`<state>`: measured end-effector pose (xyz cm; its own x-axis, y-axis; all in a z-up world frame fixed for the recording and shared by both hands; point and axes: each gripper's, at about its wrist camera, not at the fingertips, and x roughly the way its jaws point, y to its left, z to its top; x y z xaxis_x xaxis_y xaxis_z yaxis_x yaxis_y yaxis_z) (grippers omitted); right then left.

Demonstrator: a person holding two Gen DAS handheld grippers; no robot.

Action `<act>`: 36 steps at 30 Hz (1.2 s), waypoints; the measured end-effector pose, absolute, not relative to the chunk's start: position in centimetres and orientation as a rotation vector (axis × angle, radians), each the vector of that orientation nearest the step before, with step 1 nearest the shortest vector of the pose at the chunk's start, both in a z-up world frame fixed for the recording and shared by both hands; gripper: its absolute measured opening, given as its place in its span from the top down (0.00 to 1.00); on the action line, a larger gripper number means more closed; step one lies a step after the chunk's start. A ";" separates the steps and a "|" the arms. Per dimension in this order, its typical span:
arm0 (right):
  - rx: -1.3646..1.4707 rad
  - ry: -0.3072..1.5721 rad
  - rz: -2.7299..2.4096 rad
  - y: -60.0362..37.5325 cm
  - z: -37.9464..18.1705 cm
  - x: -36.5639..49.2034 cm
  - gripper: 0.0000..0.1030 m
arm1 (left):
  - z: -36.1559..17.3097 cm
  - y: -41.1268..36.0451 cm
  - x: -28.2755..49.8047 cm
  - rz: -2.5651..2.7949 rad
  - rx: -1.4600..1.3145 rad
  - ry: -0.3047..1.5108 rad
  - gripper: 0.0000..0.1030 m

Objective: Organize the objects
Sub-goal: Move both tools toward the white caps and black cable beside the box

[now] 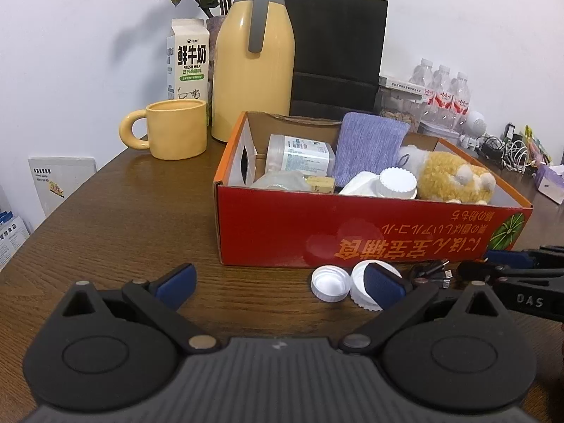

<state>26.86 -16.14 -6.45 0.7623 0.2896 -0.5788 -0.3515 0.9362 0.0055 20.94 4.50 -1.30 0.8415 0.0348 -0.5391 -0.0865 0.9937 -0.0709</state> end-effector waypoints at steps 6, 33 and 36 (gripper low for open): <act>-0.111 0.568 0.355 -16.1 -6.1 26.1 0.61 | -1.9 4.3 21.6 0.094 -0.061 0.619 0.00; -0.129 0.498 0.393 -15.6 -5.6 24.5 0.61 | -2.5 1.4 23.8 0.106 -0.023 0.657 0.41; -0.132 0.495 0.392 -15.5 -5.6 24.5 0.61 | -2.4 1.0 23.4 0.081 -0.024 0.644 0.71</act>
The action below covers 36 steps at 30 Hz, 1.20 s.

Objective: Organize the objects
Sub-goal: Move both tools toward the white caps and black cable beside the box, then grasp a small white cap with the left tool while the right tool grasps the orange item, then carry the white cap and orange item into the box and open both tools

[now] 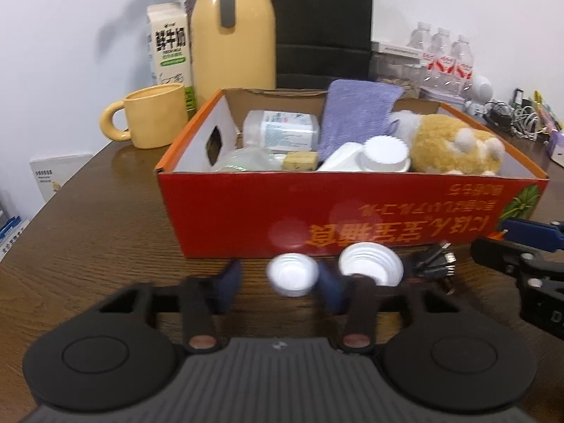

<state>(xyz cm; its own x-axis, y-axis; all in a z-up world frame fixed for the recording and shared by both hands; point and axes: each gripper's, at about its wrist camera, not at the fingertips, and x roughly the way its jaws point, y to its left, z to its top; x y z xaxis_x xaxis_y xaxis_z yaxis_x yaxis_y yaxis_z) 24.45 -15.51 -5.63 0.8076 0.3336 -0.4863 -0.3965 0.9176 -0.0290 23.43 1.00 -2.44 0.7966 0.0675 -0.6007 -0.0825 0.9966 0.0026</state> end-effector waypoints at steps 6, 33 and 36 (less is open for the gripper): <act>-0.142 0.476 0.392 -15.5 -5.6 24.1 0.61 | -2.2 1.0 23.0 0.074 -0.053 0.622 0.71; -0.057 0.232 0.388 -15.8 0.9 25.2 0.61 | 5.4 -0.4 23.1 0.020 -0.047 0.330 0.71; -0.049 0.216 0.376 -15.6 1.6 26.5 0.61 | 5.9 -0.5 24.0 0.022 -0.052 0.317 0.71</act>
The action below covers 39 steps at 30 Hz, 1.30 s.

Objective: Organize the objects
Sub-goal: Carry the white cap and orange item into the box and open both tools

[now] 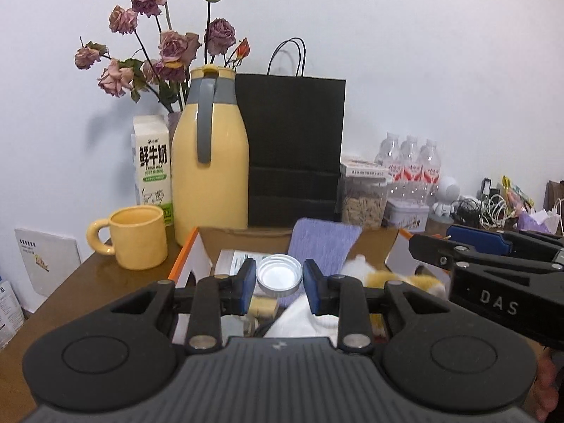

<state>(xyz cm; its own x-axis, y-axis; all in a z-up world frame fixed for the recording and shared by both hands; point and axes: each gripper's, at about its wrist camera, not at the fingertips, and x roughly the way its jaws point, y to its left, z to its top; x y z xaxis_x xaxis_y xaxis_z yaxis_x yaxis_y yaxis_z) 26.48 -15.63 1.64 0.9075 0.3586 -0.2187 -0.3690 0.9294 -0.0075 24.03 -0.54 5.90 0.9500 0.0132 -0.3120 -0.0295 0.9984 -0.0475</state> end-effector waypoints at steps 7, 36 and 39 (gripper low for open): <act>-0.018 0.229 0.336 -15.8 1.9 30.1 0.61 | 6.5 -0.5 27.0 0.034 -0.071 0.308 0.71; -0.001 0.345 0.291 -16.7 -1.4 34.9 0.01 | 4.2 1.3 31.0 0.106 -0.080 0.342 0.00; -0.002 0.345 0.286 -16.7 -1.4 34.9 0.01 | 4.2 1.3 31.0 0.105 -0.079 0.343 0.00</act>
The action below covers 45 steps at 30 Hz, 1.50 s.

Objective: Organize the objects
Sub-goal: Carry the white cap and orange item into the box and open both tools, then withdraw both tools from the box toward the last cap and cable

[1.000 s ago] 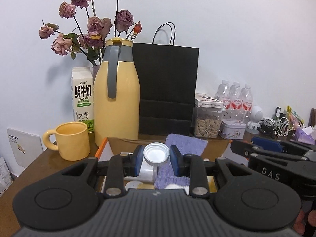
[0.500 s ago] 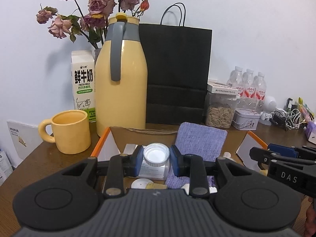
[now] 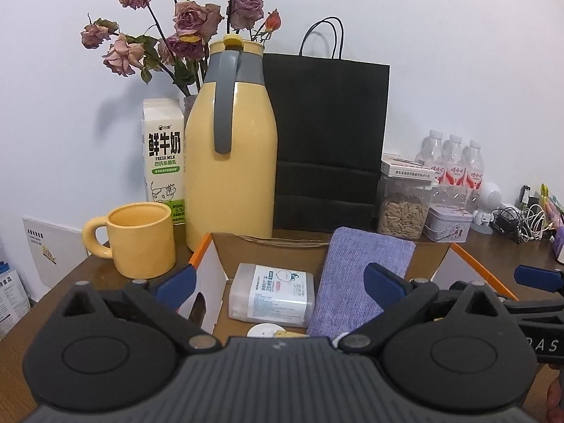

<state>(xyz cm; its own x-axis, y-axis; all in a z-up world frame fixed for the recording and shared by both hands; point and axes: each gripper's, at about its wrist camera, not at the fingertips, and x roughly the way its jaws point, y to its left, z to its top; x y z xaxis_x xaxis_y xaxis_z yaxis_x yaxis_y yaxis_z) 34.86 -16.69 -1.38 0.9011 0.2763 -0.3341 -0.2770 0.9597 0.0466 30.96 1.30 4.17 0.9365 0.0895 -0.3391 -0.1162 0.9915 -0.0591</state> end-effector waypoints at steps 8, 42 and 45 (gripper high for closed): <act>0.000 0.330 0.285 -16.8 -1.0 34.4 0.01 | 4.5 1.2 30.4 0.102 -0.088 0.336 0.00; -0.129 0.369 0.411 -17.4 -3.5 24.0 0.00 | 0.2 3.3 20.1 0.036 -0.045 0.450 0.00; -0.142 0.408 0.434 -17.0 -4.2 23.7 0.00 | -0.4 3.5 19.7 0.029 -0.041 0.482 0.00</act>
<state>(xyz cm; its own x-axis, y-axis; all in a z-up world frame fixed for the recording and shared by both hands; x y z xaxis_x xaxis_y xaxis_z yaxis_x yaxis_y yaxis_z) 23.71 -17.01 -4.15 0.8282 0.3789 -0.4131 -0.4351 0.8991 -0.0477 19.66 3.52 -0.44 0.8858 0.0186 -0.4637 -0.0378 0.9988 -0.0322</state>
